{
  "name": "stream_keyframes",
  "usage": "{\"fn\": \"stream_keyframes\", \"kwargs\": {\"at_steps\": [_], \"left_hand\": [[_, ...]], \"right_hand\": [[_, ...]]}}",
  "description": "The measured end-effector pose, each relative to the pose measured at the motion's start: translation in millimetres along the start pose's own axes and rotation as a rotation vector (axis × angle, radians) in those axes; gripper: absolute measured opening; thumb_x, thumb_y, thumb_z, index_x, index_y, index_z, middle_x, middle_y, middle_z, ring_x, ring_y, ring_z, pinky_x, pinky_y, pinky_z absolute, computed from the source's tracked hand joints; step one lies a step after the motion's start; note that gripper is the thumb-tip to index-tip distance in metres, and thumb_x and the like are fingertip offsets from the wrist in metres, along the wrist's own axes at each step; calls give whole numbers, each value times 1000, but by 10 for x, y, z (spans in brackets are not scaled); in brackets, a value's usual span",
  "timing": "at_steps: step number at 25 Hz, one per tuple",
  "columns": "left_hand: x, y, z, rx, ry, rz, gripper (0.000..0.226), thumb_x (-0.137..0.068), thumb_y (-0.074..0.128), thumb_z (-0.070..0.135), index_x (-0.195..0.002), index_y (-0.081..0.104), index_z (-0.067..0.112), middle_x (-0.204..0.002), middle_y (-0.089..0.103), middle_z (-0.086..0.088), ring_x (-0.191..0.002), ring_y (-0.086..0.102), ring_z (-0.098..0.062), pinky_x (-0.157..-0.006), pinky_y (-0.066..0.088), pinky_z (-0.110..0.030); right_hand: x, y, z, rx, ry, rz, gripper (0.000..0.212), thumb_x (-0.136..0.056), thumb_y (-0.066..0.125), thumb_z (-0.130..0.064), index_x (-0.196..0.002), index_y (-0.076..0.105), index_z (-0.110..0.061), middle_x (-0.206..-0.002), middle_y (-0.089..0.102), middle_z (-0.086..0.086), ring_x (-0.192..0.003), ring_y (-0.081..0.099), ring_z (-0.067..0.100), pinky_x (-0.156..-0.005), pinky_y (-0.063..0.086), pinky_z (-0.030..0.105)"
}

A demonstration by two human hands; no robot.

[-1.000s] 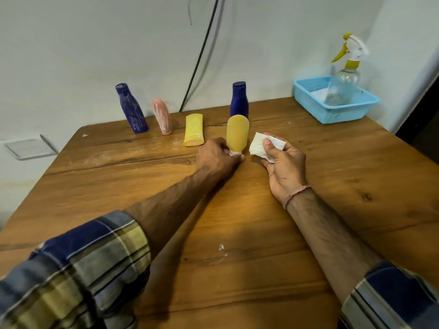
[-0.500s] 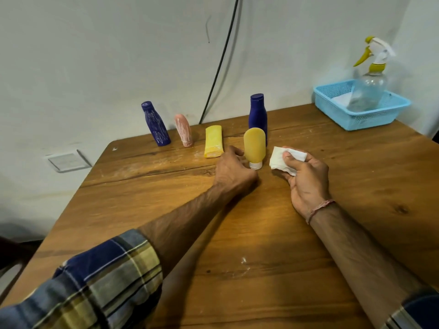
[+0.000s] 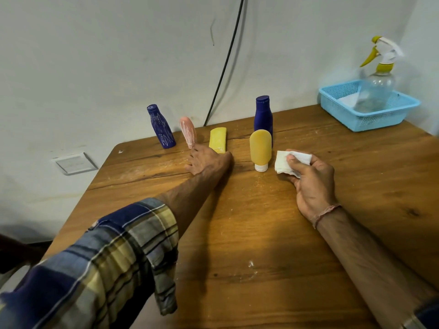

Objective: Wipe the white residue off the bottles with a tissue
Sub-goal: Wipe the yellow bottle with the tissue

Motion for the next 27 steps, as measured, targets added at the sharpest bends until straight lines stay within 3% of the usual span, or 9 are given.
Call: {"fn": "stream_keyframes", "kwargs": {"at_steps": [3, 6, 8, 11, 13, 16, 20, 23, 27], "left_hand": [[69, -109, -157, 146, 55, -22, 91, -74, 82, 43, -146, 35, 14, -142, 48, -11, -130, 45, -30, -112, 38, -49], [319, -362, -488, 354, 146, -53, 86, -74, 88, 38, -142, 39, 20, -138, 49, -6, -124, 50, -23, -105, 49, -46], [569, -577, -789, 459, 201, -63, 84, -74, 89, 34, -141, 39, 23, -137, 49, -2, -121, 52, -20, -103, 52, -43], [965, -819, -1291, 603, 198, -90, 82, -72, 91, 30, -136, 41, 40, -133, 52, 3, -115, 59, -19, -92, 59, -44], [1149, -891, -1565, 736, 189, -140, 77, -72, 91, 21, -130, 47, 46, -126, 59, -4, -109, 66, -25, -83, 62, -47], [1254, -932, -1768, 919, 221, -263, 69, -76, 86, 6, -128, 56, 40, -119, 62, -17, -100, 68, -34, -71, 60, -50], [1065, -934, -1760, 1061, 265, -515, 68, -75, 77, -12, -133, 60, 18, -121, 64, -16, -110, 64, -35, -92, 57, -57], [880, -930, -1658, 1103, 257, -709, 68, -75, 67, -21, -135, 59, 9, -130, 64, -18, -120, 61, -36, -96, 57, -52], [779, -848, -1469, 1076, 355, -765, 68, -76, 67, -16, -140, 54, 4, -139, 60, -22, -125, 59, -35, -102, 52, -49]], "right_hand": [[151, 33, -62, 130, -147, -52, 16, -93, 68, -7, -103, 75, -19, -104, 75, 1, -93, 74, 19, -62, 60, 30], [389, 142, -24, 299, -270, -166, 17, -93, 70, -11, -105, 75, -22, -106, 75, 2, -88, 74, 21, -59, 60, 34], [572, 224, 3, 371, -334, -241, 20, -92, 72, -13, -111, 74, -19, -110, 74, 2, -90, 74, 18, -63, 62, 35], [913, 346, -43, 549, -551, -303, 24, -88, 75, -13, -112, 74, -16, -111, 74, -4, -100, 69, 5, -80, 57, 17], [1150, 462, -69, 629, -709, -345, 23, -86, 78, -9, -109, 76, -13, -107, 74, -4, -101, 69, 5, -85, 56, 20], [1315, 658, -57, 715, -843, -394, 27, -82, 78, 3, -104, 78, -13, -105, 73, -1, -99, 68, 8, -86, 57, 23], [1220, 784, -35, 821, -879, -370, 33, -81, 74, 11, -104, 77, -13, -105, 72, 2, -99, 68, 14, -90, 58, 29], [1147, 729, -31, 878, -888, -361, 35, -79, 74, 13, -102, 78, -12, -105, 73, 3, -99, 68, 15, -92, 56, 27], [1387, 711, 87, 998, -993, -641, 37, -75, 70, 17, -99, 79, -9, -102, 73, 5, -97, 65, 22, -80, 57, 40]]}}
Point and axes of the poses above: each hand's wrist, its own x-axis away from the middle knuckle, its own y-axis out of the palm, z = x × y, the point moved 6 cm from there along -x, towards the middle knuckle
